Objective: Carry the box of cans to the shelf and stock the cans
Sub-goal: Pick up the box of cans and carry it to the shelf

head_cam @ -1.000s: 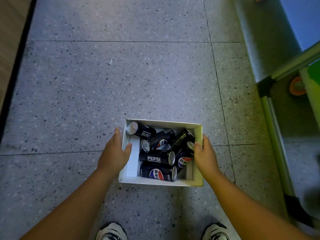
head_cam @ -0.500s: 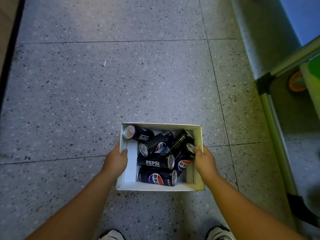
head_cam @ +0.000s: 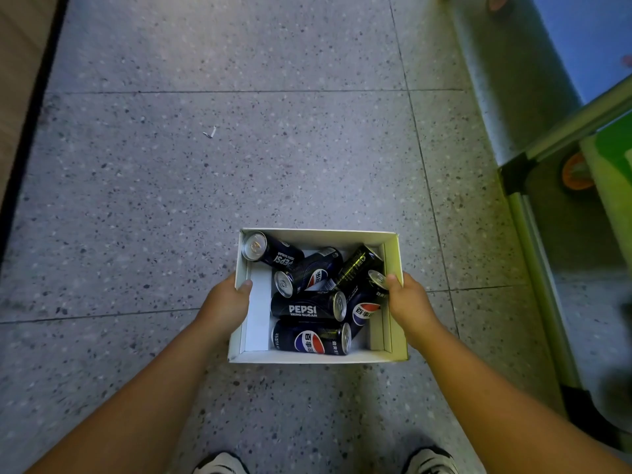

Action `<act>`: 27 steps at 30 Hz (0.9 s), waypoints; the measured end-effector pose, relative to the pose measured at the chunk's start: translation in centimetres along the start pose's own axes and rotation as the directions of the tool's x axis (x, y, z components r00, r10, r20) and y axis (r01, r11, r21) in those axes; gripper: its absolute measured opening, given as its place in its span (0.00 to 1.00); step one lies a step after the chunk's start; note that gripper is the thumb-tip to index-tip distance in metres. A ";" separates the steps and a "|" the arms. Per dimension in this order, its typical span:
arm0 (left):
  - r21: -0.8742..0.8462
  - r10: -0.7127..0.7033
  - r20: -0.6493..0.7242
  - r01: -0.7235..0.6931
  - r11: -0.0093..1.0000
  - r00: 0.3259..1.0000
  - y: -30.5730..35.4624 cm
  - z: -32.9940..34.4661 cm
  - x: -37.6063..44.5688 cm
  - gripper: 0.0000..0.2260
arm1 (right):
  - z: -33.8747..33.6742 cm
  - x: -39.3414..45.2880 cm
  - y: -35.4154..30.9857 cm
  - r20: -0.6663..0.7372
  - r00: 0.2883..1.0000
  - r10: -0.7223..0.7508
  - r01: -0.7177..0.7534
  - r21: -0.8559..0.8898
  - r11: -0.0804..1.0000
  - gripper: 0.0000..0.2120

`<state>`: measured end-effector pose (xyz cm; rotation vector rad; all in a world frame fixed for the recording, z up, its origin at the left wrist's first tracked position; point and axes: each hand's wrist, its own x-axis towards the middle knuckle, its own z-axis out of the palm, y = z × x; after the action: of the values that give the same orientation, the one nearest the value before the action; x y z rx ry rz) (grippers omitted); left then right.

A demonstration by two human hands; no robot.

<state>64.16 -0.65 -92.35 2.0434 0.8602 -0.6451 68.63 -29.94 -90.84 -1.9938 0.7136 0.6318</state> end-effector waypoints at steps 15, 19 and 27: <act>-0.040 0.085 -0.124 -0.091 0.995 0.989 17.9 -21.5 -23.1 0.15 | -15.3 -23.1 -23.9 0.004 0.994 -0.107 0.107 -0.029 0.994 0.19; -0.040 0.070 -0.137 -0.076 0.996 0.988 23.5 -29.5 -32.5 0.15 | -20.6 -32.6 -31.9 0.013 0.993 -0.117 0.117 -0.047 0.992 0.19; -0.059 0.099 -0.146 -0.108 0.992 0.984 32.2 -43.7 -45.1 0.13 | -28.1 -48.5 -46.1 -0.002 0.993 -0.121 0.121 -0.041 0.992 0.19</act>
<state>65.86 5.83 -22.16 2.0773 0.8393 -0.4111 70.89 -23.15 -18.64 -2.0590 0.5817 0.5744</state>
